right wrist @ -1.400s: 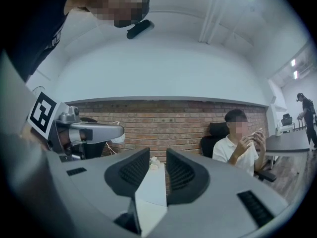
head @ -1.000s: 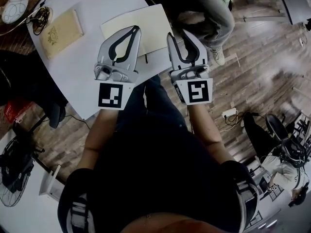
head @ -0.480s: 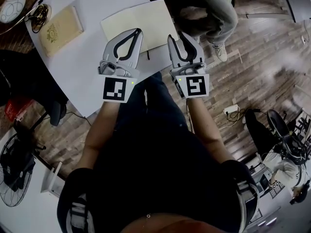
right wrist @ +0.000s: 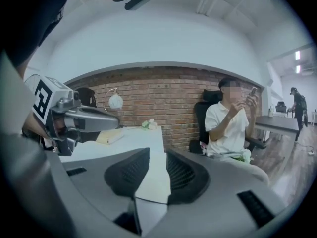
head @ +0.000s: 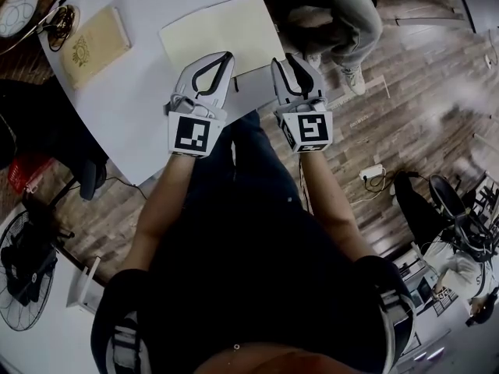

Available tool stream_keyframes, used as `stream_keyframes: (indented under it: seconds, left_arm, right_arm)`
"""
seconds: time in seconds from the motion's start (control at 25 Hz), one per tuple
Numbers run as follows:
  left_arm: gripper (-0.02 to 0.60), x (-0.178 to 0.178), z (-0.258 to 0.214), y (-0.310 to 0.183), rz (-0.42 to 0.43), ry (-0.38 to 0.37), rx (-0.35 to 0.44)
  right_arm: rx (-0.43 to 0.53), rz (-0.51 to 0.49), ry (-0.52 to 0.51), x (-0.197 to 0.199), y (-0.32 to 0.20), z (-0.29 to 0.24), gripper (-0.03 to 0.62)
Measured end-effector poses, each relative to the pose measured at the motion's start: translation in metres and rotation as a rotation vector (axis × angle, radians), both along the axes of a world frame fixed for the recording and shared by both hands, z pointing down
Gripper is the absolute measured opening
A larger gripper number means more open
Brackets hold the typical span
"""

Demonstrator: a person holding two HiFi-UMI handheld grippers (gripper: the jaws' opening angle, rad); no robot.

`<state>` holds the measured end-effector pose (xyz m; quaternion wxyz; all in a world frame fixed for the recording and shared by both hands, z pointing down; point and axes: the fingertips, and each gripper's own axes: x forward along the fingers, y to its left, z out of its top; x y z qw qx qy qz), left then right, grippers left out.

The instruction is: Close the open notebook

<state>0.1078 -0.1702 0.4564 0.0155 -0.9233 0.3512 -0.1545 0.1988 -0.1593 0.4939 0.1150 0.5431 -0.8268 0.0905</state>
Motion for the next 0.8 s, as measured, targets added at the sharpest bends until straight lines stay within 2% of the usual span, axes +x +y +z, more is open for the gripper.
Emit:
stream_keyframes:
  seconds: [0.12, 0.48, 0.8]
  left_arm:
    - [0.006, 0.004, 0.008, 0.001, 0.029, -0.027, 0.022]
    - [0.006, 0.012, 0.039, 0.006, 0.027, -0.092, -0.027]
    - [0.008, 0.021, 0.051, 0.006, 0.039, -0.139, -0.039]
  right_arm:
    - [-0.034, -0.005, 0.023, 0.005, 0.003, 0.016, 0.097]
    - [-0.148, -0.041, 0.034, 0.019, 0.009, 0.054, 0.101]
    - [-0.265, -0.053, -0.054, 0.032, 0.000, 0.086, 0.121]
